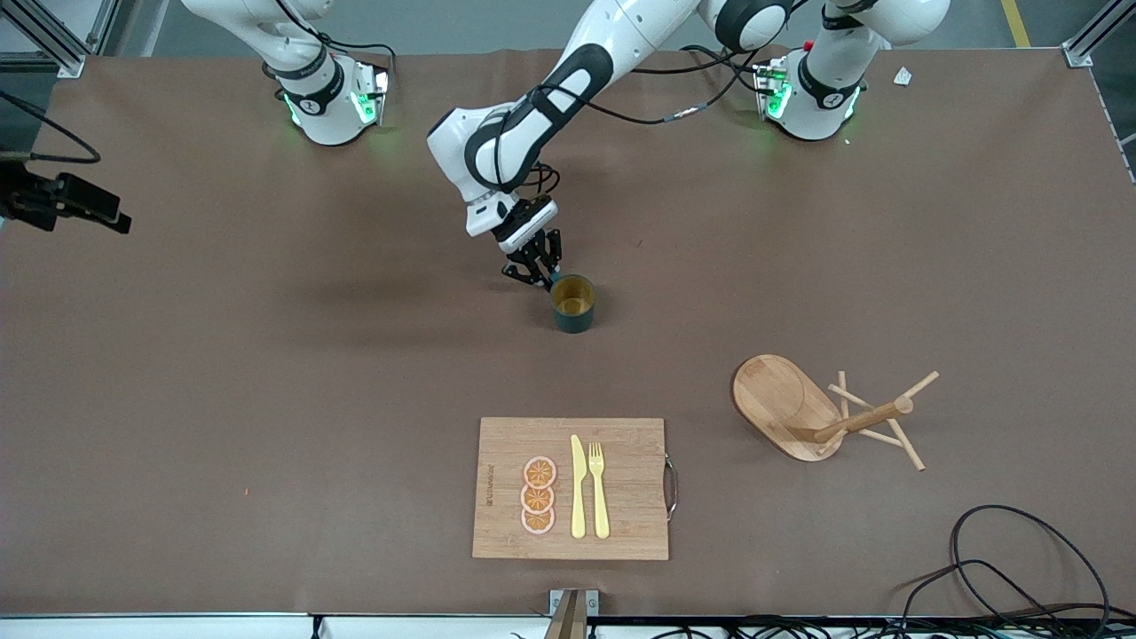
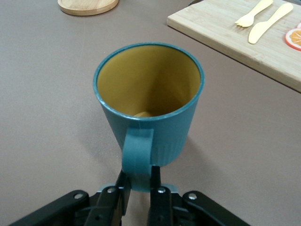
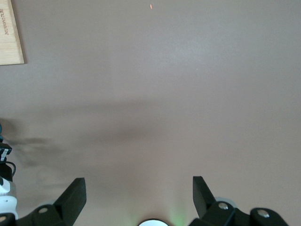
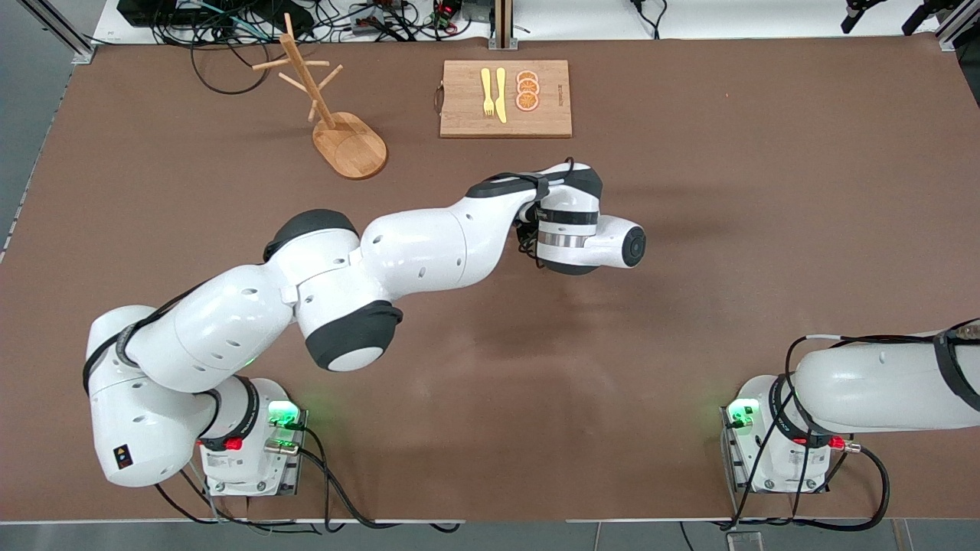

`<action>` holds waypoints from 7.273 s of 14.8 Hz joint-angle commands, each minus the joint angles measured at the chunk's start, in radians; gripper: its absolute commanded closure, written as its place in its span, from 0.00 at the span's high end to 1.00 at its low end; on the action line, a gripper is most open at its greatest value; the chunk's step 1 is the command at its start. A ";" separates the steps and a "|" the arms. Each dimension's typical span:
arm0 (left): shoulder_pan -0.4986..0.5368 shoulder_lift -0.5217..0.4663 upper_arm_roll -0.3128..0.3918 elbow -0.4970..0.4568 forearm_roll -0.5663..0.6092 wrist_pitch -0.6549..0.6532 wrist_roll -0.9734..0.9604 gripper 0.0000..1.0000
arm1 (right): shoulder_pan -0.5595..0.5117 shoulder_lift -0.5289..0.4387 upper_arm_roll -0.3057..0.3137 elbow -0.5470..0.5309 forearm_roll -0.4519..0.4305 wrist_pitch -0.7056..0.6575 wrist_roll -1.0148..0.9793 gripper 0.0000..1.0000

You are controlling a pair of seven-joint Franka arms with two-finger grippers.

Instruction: Pass cup and hang on rack

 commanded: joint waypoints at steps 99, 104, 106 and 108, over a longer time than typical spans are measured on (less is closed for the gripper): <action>1.273 -0.589 -0.059 -0.004 -1.451 -0.444 1.332 1.00 | -0.010 -0.135 0.014 -0.044 -0.020 -0.050 -0.053 1.00; 1.114 -0.689 -0.096 -0.005 -1.024 -0.379 1.427 1.00 | -0.010 -0.135 0.015 -0.044 -0.020 -0.050 -0.053 1.00; 1.086 -0.706 -0.145 -0.010 -0.809 -0.365 1.528 1.00 | -0.010 -0.135 0.015 -0.044 -0.022 -0.050 -0.053 1.00; 1.089 -0.706 -0.185 -0.008 -0.665 -0.362 1.625 1.00 | -0.011 -0.133 0.014 -0.044 -0.022 -0.051 -0.053 1.00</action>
